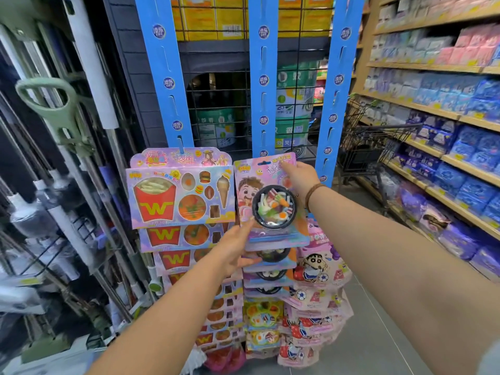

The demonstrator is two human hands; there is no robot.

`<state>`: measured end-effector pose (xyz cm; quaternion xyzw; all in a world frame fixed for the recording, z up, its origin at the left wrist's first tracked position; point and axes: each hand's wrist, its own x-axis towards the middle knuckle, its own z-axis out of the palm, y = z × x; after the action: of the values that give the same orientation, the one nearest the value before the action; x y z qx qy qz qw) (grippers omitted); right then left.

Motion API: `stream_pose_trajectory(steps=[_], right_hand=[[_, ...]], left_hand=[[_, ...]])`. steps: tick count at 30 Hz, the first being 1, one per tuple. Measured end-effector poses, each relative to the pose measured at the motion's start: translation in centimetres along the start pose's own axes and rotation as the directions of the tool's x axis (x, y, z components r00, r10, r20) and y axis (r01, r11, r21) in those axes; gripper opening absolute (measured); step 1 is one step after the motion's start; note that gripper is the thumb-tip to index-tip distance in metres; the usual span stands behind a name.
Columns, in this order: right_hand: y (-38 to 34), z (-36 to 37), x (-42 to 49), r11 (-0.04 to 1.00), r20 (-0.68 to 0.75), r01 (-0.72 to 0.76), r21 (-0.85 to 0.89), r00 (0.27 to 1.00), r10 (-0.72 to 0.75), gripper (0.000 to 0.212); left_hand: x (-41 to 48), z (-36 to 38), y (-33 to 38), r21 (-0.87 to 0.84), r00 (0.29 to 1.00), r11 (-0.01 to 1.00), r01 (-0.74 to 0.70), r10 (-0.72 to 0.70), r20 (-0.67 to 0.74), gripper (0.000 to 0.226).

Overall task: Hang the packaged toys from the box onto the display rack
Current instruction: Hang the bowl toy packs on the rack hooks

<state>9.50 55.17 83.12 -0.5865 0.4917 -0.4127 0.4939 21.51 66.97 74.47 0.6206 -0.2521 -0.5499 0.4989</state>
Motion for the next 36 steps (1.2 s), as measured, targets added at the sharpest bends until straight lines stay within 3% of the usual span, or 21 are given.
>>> stream_pose_trajectory(steps=[3,9,13,17,22,30,33,36], right_hand=[[1.0,0.2,0.0,0.998,0.007,-0.055,0.028,0.998,0.055,0.028],[3.0,0.3,0.2,0.997,0.029,-0.081,0.010,0.996,0.081,0.041],[3.8,0.3,0.2,0.991,-0.006,-0.012,-0.132,1.000,0.011,0.046],[5.3,0.4,0.3,0.992,-0.030,-0.008,-0.127,1.000,0.004,0.022],[6.7,0.8,-0.5,0.989,-0.063,-0.036,-0.145,0.998,0.027,0.024],[9.4,1.6,-5.9,0.991,-0.218,-0.129,0.034,0.967,0.133,0.031],[10.8,2.0,-9.1,0.977,-0.293,-0.210,-0.044,0.937,0.188,0.047],[12.9,3.1,-12.2,0.939,-0.264,-0.316,-0.135,0.925,0.273,0.032]], left_hand=[[0.3,0.0,0.6,0.041,0.999,0.998,-0.037,0.038,-0.036,0.063],[1.1,-0.5,-0.2,0.186,0.999,0.982,-0.012,0.021,-0.046,0.090],[0.7,-0.2,-0.7,0.361,0.998,0.932,-0.018,0.036,-0.042,0.082],[0.4,0.6,-1.6,0.521,0.996,0.849,0.088,-0.078,-0.042,0.108],[0.5,0.0,-2.4,0.496,0.989,0.859,0.126,-0.145,0.001,0.107],[-0.6,-3.3,-3.5,0.485,0.985,0.866,0.120,-0.163,0.048,0.071],[-2.1,-4.9,-4.5,0.461,0.974,0.870,0.174,-0.222,0.051,0.044],[-4.1,-6.9,-6.2,0.414,0.959,0.882,0.225,-0.276,0.067,0.033]])
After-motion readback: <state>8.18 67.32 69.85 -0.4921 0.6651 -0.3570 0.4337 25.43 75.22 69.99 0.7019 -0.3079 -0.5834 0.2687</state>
